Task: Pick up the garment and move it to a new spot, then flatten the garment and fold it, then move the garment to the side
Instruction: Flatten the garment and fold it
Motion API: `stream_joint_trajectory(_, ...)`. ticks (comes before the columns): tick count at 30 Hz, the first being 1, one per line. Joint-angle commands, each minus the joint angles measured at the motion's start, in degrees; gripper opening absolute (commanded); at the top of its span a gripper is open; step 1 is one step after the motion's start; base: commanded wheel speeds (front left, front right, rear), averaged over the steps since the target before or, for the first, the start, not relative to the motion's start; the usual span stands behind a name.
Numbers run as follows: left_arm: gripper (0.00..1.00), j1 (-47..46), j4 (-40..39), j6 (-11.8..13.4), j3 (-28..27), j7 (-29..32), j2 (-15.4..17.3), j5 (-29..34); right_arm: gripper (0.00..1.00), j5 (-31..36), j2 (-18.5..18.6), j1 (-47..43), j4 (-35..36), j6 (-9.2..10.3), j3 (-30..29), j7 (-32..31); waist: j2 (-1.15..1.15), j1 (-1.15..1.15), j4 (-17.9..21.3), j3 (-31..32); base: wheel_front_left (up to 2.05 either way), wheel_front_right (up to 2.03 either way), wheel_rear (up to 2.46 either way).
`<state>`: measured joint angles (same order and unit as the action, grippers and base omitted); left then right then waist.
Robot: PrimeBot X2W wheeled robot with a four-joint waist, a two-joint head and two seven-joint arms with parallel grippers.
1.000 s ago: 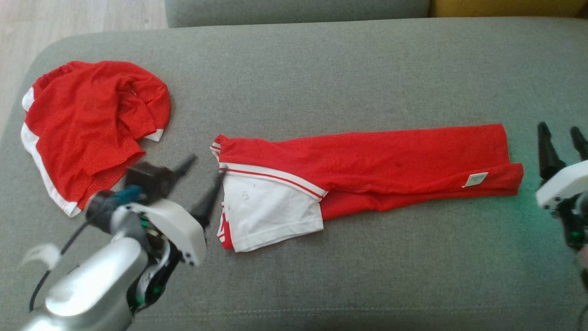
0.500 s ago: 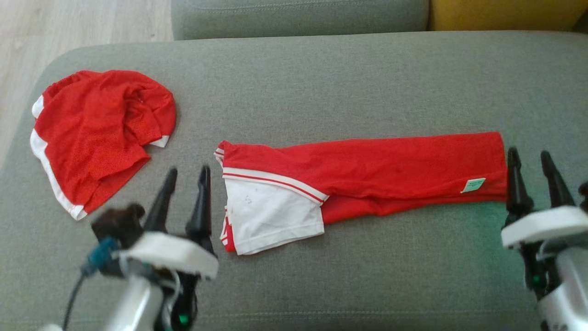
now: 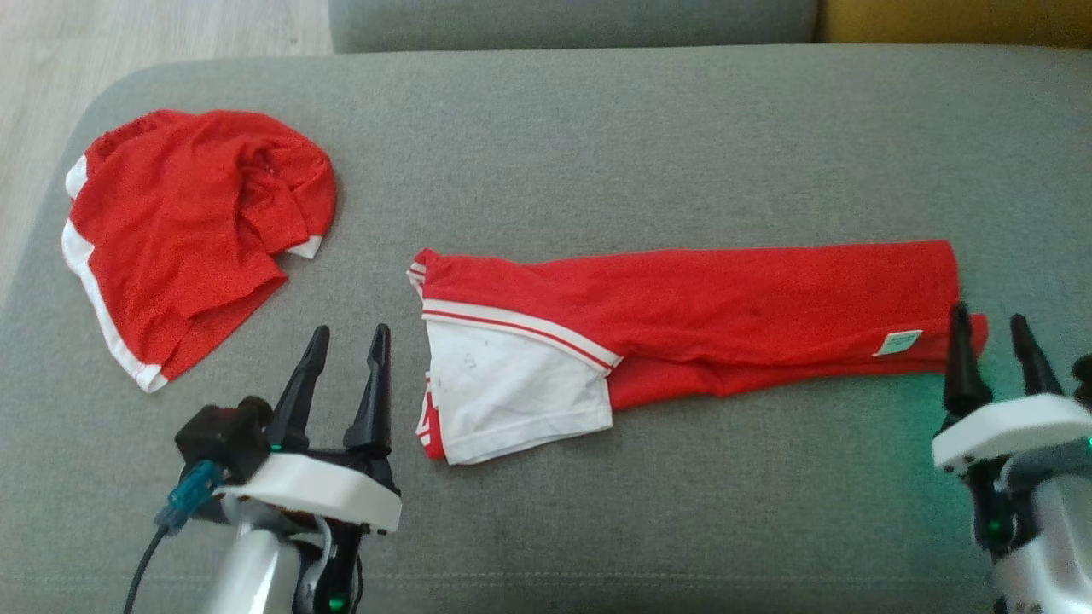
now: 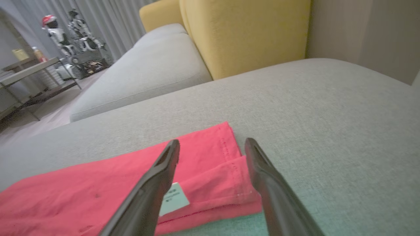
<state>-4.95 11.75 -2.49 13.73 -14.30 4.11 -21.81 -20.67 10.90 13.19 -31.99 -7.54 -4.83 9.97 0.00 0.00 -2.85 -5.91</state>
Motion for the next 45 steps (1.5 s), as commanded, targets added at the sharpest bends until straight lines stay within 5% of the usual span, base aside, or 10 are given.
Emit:
stream_joint_trajectory(1, 1.0, -2.86, -1.26, -0.55, -2.72, -0.69, -0.28, 0.87, 1.0, 0.35, 0.23, 3.73, 0.1, 0.05, -0.29, -1.09, 0.0, 0.0, -0.43, -0.79, 0.0, 0.0, 0.0)
stream_joint_trajectory(10, 1.0, -4.78, 0.25, -2.36, -3.21, -0.7, -1.17, 2.76, 1.0, 3.17, -0.3, 12.67, -12.37, 0.05, -9.23, -7.35, 0.0, 0.0, -2.68, -4.06, 0.0, 0.0, 0.0)
stream_joint_trajectory(23, 1.0, -6.51, 0.09, -2.14, -2.77, -0.7, -1.23, 2.29, 1.0, 8.72, -0.97, 18.6, -23.01, 0.05, -12.61, -9.9, 0.0, 0.0, -3.56, -5.99, 0.0, 0.0, 0.0)
stream_joint_trajectory(24, 1.0, -6.6, 0.14, -2.1, -2.78, -0.7, -1.23, 2.31, 0.49, 8.59, -1.27, 18.83, -23.5, 0.05, -12.28, -10.18, 0.0, 0.0, -3.5, -5.98, 0.0, 0.0, 0.0)
stream_joint_trajectory(25, 1.0, -6.67, 0.2, -2.05, -2.8, -0.7, -1.23, 2.34, 0.09, 8.43, -1.47, 19.0, -23.83, 0.05, -11.86, -10.27, 0.0, 0.0, -3.44, -5.94, 0.0, 0.0, 0.0)
stream_joint_trajectory(26, 1.0, -6.74, 0.25, -2.0, -2.82, -0.7, -1.23, 2.36, 0.0, 8.27, -1.59, 19.08, -24.06, 0.05, -11.34, -10.24, 0.0, 0.0, -3.35, -5.86, 0.0, 0.0, 0.0)
stream_joint_trajectory(37, 1.0, -6.14, 0.52, -1.93, -2.95, -0.7, -1.23, 2.33, 0.0, 8.92, 3.87, 19.05, -25.12, 0.05, -14.34, -4.37, 0.0, 0.0, -1.16, -3.43, 0.0, 0.0, 0.0)
stream_joint_trajectory(42, 1.0, -5.64, 0.87, -1.77, -2.45, -0.7, -1.23, 1.72, 0.0, 16.69, 9.35, 19.02, -26.38, 0.05, -21.93, -0.4, 0.0, 0.0, -0.78, -2.01, 0.0, 0.0, 0.0)
stream_joint_trajectory(45, 1.0, -5.22, 0.94, -1.58, -2.4, -0.7, -1.23, 1.31, 0.0, 20.88, 8.4, 19.98, -26.45, 0.05, -25.35, 0.23, 0.0, 0.0, -0.62, -1.23, 0.0, 0.0, 0.0)
